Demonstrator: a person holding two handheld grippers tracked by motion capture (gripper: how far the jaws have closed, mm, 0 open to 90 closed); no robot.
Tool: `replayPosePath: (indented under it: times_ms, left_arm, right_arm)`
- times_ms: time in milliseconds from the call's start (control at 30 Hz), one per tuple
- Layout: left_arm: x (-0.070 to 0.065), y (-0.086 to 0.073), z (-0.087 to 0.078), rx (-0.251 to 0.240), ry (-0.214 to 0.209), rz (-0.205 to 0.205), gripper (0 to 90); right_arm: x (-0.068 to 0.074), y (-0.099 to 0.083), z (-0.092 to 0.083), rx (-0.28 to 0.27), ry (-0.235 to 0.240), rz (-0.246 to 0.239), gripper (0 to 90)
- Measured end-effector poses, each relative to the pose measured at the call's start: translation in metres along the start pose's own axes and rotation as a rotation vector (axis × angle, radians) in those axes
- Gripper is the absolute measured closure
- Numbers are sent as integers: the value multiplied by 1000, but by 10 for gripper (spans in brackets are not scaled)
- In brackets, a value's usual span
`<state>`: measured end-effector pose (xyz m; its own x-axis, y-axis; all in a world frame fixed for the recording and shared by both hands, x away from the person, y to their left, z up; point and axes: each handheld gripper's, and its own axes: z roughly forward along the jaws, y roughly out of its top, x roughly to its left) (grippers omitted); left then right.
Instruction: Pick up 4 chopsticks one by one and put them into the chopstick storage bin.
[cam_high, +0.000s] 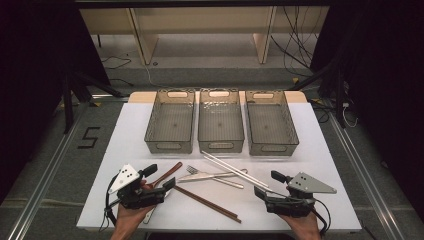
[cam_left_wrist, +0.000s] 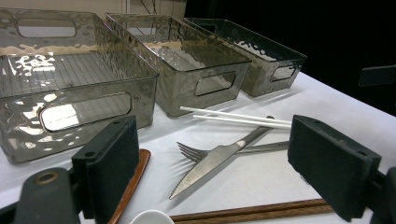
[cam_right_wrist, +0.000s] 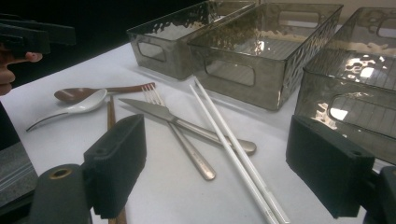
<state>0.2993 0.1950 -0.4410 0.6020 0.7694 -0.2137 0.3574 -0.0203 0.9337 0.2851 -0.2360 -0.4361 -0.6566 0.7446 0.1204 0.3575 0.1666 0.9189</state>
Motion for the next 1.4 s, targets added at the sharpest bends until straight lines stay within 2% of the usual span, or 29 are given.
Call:
replayPosePath:
  times_ms: [267, 400, 533, 667, 700, 733, 800, 1000, 1033, 1200, 1233, 1267, 1333, 1367, 1400]
  left_arm:
    - [0, 0, 0, 0, 1, -1, 162]
    - [0, 0, 0, 1, 2, -2, 162]
    - [0, 0, 0, 0, 3, -3, 162]
    - [1, 0, 0, 0, 5, -5, 163]
    - [1, 0, 0, 0, 5, -5, 162]
    - [1, 0, 0, -1, 6, -8, 163]
    - [1, 0, 0, -3, 7, -11, 162]
    - [1, 0, 0, -5, 7, -10, 162]
    - [1, 0, -1, -5, 6, -10, 162]
    - [1, 0, 0, -3, 8, -10, 162]
    - [1, 0, 0, -2, 8, -11, 162]
    - [1, 0, 0, -3, 8, -11, 162]
    - [1, 0, 0, -1, 8, -9, 162]
    - [1, 0, 0, -1, 8, -9, 162]
    - [1, 0, 0, -3, 8, -11, 162]
  right_arm:
    - [-3, 6, 3, 29, 3, -1, 221]
    - [-4, 11, 6, 58, -1, -27, 225]
    - [-10, 25, 14, 140, -13, -98, 240]
    - [-20, 37, 25, 195, -21, -111, 280]
    - [-20, 37, 25, 195, -21, -111, 280]
    - [-24, 42, 31, 234, -24, -113, 281]
    - [-27, 45, 37, 276, -36, -131, 290]
    - [-35, 48, 51, 338, -63, -147, 301]
    - [-38, 49, 56, 364, -66, -155, 306]
    - [-45, 48, 69, 441, -46, -171, 341]
    - [-45, 48, 69, 441, -46, -171, 341]
    - [-48, 47, 75, 478, -35, -171, 355]
    - [-51, 45, 81, 512, -28, -173, 369]
    - [-51, 45, 81, 512, -28, -173, 369]
    - [-51, 43, 87, 547, -22, -178, 392]
